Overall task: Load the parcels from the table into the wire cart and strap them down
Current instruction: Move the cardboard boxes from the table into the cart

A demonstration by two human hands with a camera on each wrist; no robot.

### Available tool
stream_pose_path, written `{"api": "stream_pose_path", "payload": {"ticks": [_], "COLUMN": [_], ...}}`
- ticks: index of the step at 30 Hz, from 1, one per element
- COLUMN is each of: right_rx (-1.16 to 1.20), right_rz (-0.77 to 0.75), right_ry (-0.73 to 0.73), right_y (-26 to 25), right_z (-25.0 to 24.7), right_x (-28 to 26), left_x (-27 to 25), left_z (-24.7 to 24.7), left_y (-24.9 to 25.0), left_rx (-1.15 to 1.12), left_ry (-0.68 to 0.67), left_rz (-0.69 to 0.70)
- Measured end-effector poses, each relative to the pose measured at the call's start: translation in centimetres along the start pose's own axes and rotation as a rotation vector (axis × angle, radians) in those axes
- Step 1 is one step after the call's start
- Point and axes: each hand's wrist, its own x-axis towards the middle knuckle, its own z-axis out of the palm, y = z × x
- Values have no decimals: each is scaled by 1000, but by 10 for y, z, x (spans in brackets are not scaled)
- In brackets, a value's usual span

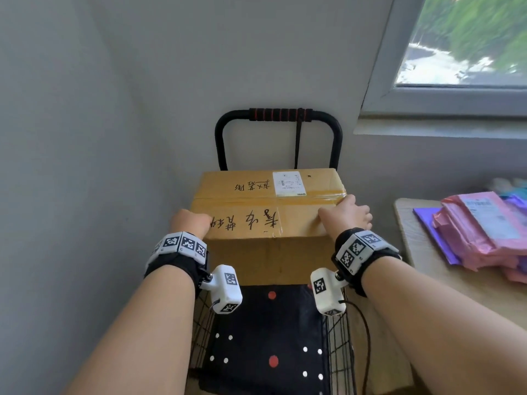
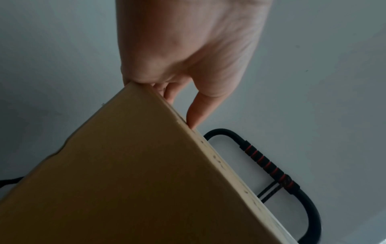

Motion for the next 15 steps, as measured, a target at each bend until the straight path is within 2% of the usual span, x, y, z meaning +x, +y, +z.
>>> {"api": "stream_pose_path", "payload": {"ticks": [6,11,15], "right_rx": [1,31,-9], "right_rz": [135,186,212], "right_ry": [6,-121,-165], "right_y": [-12,-1,8], "right_z": [31,51,67], "right_x": [4,13,27], "left_x": [49,69,79], "left_z": [3,11,27], "left_y": [8,10,9], "left_rx": [90,241,337], "left_ry": [-106,-243,-322], "left_rz": [19,19,-4]}}
